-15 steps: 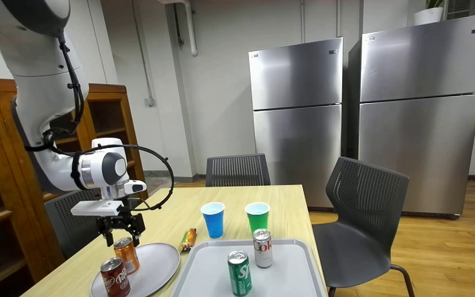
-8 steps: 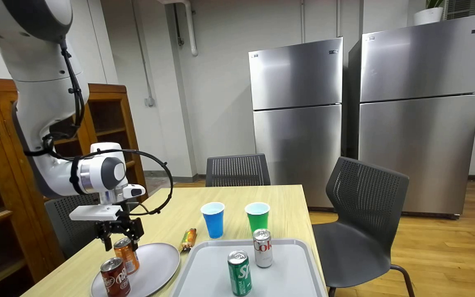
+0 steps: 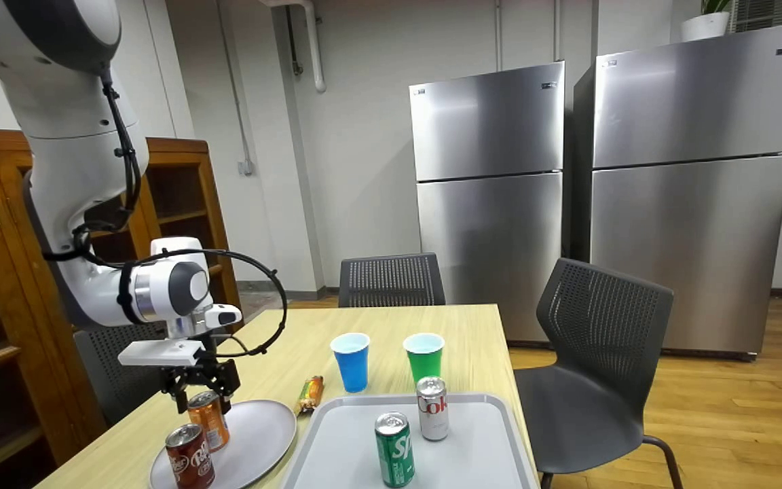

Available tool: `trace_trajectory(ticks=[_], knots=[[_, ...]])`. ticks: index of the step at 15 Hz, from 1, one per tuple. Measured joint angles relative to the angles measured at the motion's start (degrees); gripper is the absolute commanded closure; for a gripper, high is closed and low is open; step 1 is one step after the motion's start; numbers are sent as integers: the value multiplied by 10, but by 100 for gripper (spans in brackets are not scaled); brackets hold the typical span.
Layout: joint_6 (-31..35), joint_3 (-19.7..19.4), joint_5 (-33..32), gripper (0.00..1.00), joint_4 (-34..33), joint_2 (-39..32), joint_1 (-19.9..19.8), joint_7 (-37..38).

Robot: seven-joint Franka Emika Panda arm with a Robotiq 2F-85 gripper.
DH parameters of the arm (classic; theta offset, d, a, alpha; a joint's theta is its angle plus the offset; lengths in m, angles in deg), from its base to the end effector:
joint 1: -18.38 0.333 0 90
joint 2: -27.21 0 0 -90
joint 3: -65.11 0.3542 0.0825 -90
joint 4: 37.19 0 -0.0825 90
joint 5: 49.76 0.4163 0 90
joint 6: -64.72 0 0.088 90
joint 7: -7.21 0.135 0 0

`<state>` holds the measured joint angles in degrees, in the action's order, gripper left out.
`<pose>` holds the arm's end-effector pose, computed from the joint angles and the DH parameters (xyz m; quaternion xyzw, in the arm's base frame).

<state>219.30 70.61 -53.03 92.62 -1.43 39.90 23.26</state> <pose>0.4885 0.2549 0.1081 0.9926 0.1165 -0.0342 0.0009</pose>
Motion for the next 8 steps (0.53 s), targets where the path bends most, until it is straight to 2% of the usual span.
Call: trace_trajectory(ticks=[5,6,8], knots=[[7,-3,-1,58,0,0,3,0],[7,-3,-1,62,0,0,3,0],[8,-3,-1,62,0,0,4,0]])
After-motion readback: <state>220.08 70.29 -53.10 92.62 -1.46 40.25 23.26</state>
